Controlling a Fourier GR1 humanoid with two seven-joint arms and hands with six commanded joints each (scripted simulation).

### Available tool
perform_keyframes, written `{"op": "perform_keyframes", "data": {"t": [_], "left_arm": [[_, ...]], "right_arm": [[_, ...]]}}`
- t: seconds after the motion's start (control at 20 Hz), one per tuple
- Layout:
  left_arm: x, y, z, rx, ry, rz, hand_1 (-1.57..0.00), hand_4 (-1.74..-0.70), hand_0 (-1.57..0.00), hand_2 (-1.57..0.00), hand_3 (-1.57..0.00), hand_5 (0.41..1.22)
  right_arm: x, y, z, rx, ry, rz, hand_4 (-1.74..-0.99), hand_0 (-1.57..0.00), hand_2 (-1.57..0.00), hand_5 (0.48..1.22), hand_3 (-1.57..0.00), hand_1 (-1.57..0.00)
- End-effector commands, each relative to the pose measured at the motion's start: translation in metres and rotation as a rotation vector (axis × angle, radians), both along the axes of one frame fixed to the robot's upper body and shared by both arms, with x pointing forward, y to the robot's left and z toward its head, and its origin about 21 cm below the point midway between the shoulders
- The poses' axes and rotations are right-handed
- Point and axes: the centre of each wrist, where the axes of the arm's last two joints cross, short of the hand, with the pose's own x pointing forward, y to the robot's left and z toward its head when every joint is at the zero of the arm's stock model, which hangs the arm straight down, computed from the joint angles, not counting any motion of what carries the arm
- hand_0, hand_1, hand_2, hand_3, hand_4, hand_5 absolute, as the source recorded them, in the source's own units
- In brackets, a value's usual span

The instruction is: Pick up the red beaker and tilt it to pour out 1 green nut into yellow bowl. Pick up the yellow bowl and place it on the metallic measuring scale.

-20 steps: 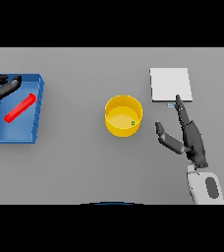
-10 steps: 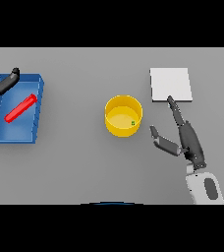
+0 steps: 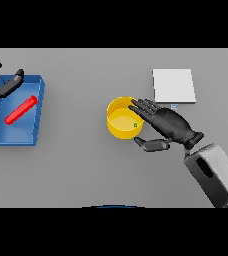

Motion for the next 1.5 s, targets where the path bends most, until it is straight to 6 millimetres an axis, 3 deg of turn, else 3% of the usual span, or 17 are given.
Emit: {"op": "perform_keyframes", "data": {"t": [0.0, 0.25, 0.7, 1.05, 1.2, 1.3, 1.35, 1.45], "left_arm": [[0.002, 0.0, 0.003, 0.001, 0.001, 0.001, 0.0, -0.71, 0.0, 0.0, 0.0, 0.672], [0.002, 0.004, 0.002, -0.017, 0.004, 0.006, 0.0, -0.72, 0.0, 0.0, 0.0, 0.684], [-0.002, 0.008, 0.0, -0.03, 0.0, 0.0, 0.0, -0.72, 0.0, 0.0, 0.0, 0.688], [-0.007, 0.012, 0.0, -0.037, -0.009, -0.003, 0.0, -0.72, 0.0, 0.0, 0.0, 0.688], [-0.009, 0.012, -0.003, -0.037, -0.005, 0.0, 0.0, -0.71, 0.0, 0.0, 0.0, 0.686], [-0.008, 0.014, 0.002, -0.037, -0.015, 0.0, 0.0, -0.71, 0.0, 0.0, 0.0, 0.691], [-0.007, 0.013, 0.004, -0.039, -0.019, -0.002, 0.0, -0.72, 0.0, 0.0, 0.0, 0.692], [-0.007, 0.014, 0.003, -0.035, -0.017, 0.0, 0.0, -0.72, 0.0, 0.0, 0.0, 0.692]], "right_arm": [[0.004, 0.005, 0.0, -0.061, -0.009, 0.044, -1.228, 0.0, 0.0, 0.703, 0.0, 0.0], [0.023, 0.024, 0.005, -0.272, -0.005, 0.205, -1.212, 0.0, 0.0, 0.705, 0.0, 0.0], [0.053, 0.052, -0.003, -0.515, 0.041, 0.278, -1.25, 0.0, 0.0, 0.708, 0.0, 0.0], [0.059, 0.065, -0.008, -0.598, 0.091, 0.288, -1.297, 0.0, 0.0, 0.753, 0.0, 0.0], [0.058, 0.068, -0.009, -0.592, 0.128, 0.264, -1.336, 0.0, -0.02, 0.81, -0.04, -0.02], [0.058, 0.07, -0.011, -0.599, 0.132, 0.269, -1.387, -0.29, -0.18, 0.873, -0.17, -0.24], [0.059, 0.069, -0.012, -0.602, 0.128, 0.282, -1.42, -0.54, -0.31, 0.943, -0.26, -0.47], [0.06, 0.066, -0.013, -0.604, 0.128, 0.287, -1.512, -0.91, -0.69, 1.043, -0.46, -0.87]]}}
